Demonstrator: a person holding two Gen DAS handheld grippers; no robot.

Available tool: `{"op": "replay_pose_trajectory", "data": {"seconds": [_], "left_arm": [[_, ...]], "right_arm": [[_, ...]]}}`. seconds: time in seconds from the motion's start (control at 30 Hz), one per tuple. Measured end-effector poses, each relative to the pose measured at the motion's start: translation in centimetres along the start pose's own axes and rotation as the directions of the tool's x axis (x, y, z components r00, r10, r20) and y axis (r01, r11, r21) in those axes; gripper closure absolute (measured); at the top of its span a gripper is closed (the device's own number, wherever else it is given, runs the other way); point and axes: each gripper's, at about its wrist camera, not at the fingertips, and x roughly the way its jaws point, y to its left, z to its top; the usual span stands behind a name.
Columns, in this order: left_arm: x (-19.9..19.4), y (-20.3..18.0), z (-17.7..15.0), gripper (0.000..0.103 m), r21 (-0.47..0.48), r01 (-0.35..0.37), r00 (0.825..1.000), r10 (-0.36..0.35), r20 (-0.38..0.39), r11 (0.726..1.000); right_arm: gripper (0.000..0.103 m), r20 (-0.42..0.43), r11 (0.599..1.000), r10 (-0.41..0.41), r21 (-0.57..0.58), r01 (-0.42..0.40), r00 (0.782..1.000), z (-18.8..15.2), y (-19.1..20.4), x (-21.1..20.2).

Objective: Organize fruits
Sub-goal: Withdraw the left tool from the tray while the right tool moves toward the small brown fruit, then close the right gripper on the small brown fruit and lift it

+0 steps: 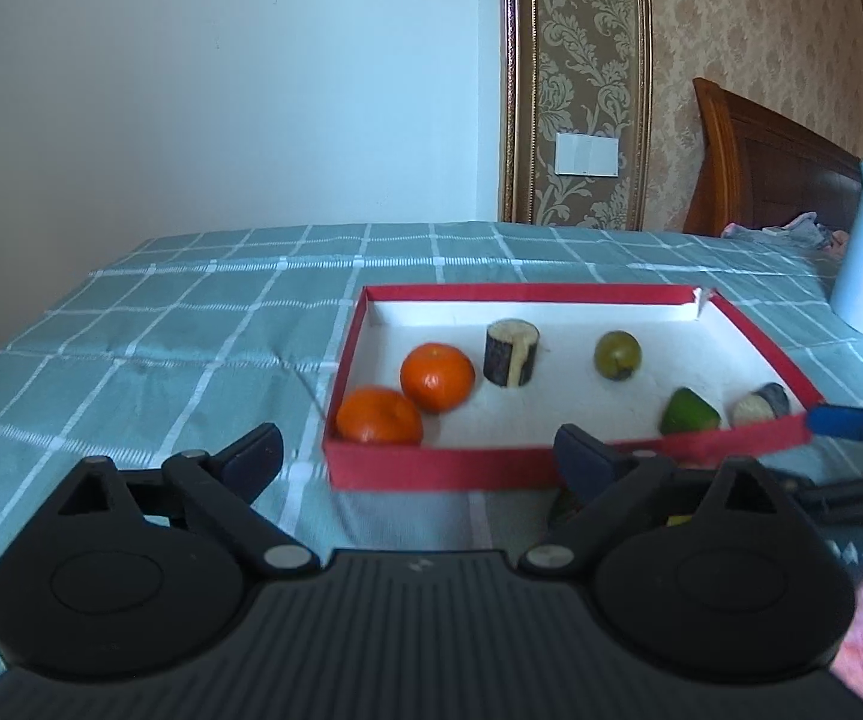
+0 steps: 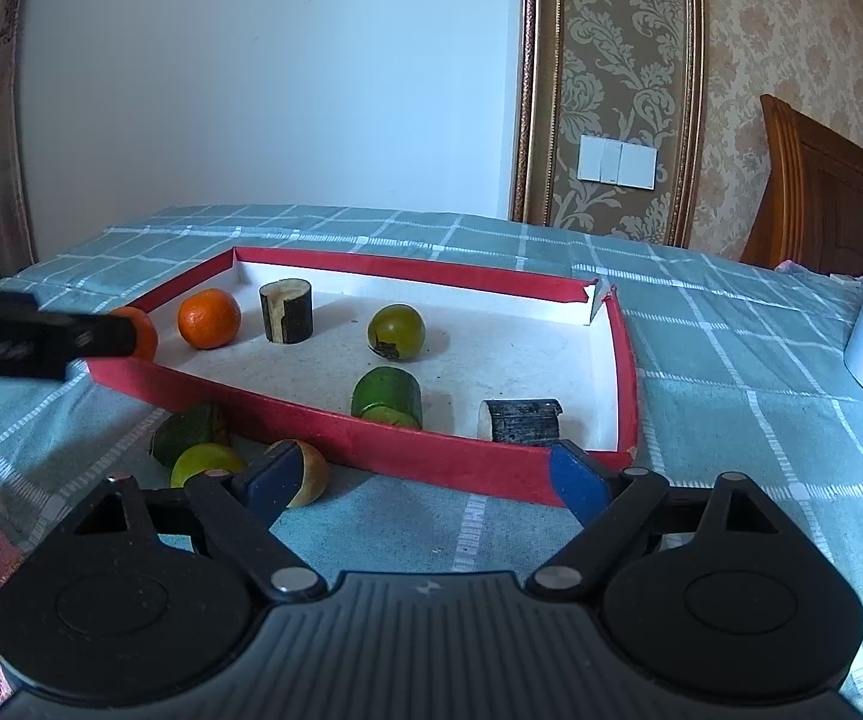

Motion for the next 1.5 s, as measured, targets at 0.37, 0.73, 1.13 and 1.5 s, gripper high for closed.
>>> {"op": "replay_pose_trajectory", "data": {"seconds": [0.37, 0.73, 1.13, 1.5], "left_arm": [[-1.8, 1.1, -3.4, 0.004, -0.047, 0.018, 0.995, -0.022, -0.096, 0.999], [-0.8, 1.8, -4.7, 0.000, -0.052, 0.028, 0.986, -0.036, -0.164, 0.998], [-0.7, 1.1, -4.8, 0.000, -0.004, 0.021, 0.985, -0.021, -0.174, 1.000], [-0.8, 1.2, -4.8, 0.000, -0.018, 0.031, 0.985, -0.033, -0.169, 0.999]], "right_arm": [[0.013, 0.004, 1.000, -0.001, 0.021, 0.001, 1.000, 0.0, -0.4, -0.1], [0.013, 0.014, 1.000, 0.008, 0.027, -0.009, 1.000, -0.3, -0.6, -0.7], [0.013, -0.032, 0.984, 0.162, 0.079, -0.159, 0.986, -1.6, -0.9, -4.7], [0.050, -0.145, 0.965, 0.261, 0.027, -0.259, 0.955, -2.3, 2.9, -4.4]]}}
